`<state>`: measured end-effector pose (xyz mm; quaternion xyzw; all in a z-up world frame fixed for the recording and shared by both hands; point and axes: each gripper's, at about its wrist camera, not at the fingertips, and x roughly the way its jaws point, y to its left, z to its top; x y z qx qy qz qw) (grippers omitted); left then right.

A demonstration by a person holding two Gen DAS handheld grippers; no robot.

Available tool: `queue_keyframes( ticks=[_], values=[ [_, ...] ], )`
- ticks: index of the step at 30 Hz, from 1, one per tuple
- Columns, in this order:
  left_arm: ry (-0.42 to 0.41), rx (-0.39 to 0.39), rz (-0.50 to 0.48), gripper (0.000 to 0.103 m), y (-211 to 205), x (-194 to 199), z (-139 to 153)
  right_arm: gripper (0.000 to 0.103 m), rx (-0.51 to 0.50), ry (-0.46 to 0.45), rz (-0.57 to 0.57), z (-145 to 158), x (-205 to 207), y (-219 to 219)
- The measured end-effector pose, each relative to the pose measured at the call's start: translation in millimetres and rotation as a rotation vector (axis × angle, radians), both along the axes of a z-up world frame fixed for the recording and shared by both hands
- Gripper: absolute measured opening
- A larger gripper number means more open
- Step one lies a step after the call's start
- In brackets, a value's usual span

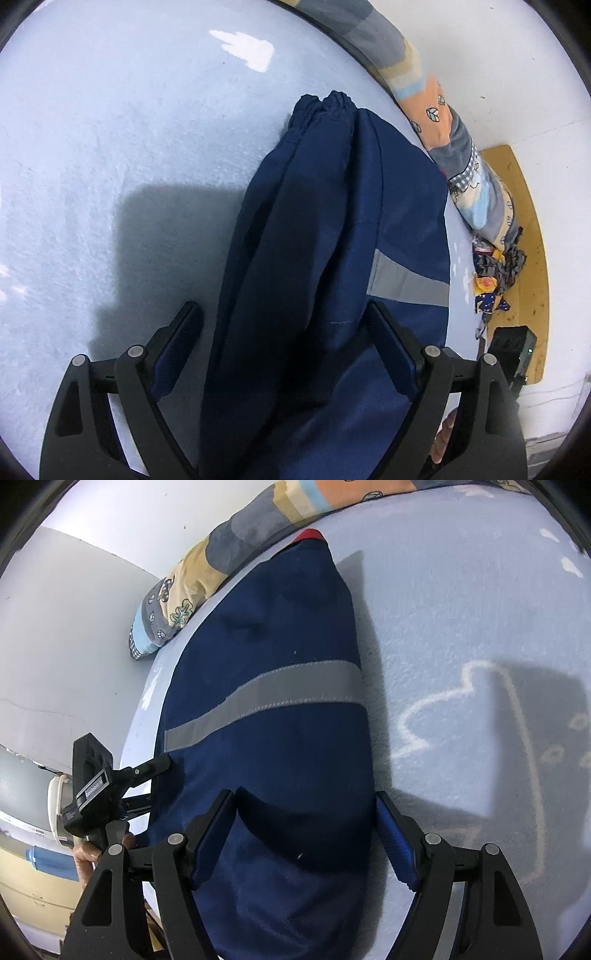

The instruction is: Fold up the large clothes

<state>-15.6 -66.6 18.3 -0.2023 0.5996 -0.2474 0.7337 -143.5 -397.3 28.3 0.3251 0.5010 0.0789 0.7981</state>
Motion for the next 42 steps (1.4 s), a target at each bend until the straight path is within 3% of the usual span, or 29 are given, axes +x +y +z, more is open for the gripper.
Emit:
queue_keyframes(
  ticks=[5,10,15,19,23,25,27,30,32,35,42],
  values=[
    [-0.012,-0.011,-0.041,0.091,-8.0,3.0,-0.3,0.078,0.055,0.011,-0.010,-8.4,5.0,-8.7],
    [-0.006,-0.046,-0.070,0.091,-14.4,6.6,-2.1,0.078,0.183,0.016,-0.009,-21.7,12.5,-15.1],
    [0.004,-0.064,-0.099,0.091,-24.0,7.7,-3.6,0.086,0.277,-0.007,-0.011,-31.5,21.1,-17.3],
    [0.011,-0.085,-0.067,0.103,-27.0,7.5,-3.9,0.089,0.264,-0.049,0.039,-32.0,30.9,-8.6],
    [-0.040,0.018,-0.079,0.103,-42.6,2.7,1.0,0.090,0.163,-0.057,0.073,-23.9,36.7,5.6],
    [-0.077,0.074,-0.093,0.097,-50.7,-0.7,5.2,0.084,0.097,-0.058,0.088,-16.5,35.3,11.8],
    [-0.119,0.142,-0.103,0.078,-57.6,-5.0,12.3,0.068,0.055,-0.076,0.090,-9.6,32.2,13.4],
    [-0.161,0.194,-0.113,0.058,-61.5,-10.2,19.9,0.048,0.030,-0.104,0.083,2.9,26.7,12.2],
    [-0.196,0.225,-0.115,0.052,-64.6,-15.0,26.8,0.044,-0.012,-0.134,0.093,14.7,23.7,17.3],
    [-0.226,0.233,-0.118,0.051,-62.7,-19.4,32.2,0.043,-0.084,-0.181,0.117,29.0,18.3,28.4],
    [-0.250,0.193,-0.112,0.050,-54.3,-25.1,42.2,0.042,-0.110,-0.228,0.140,42.8,11.7,32.4]
  ],
)
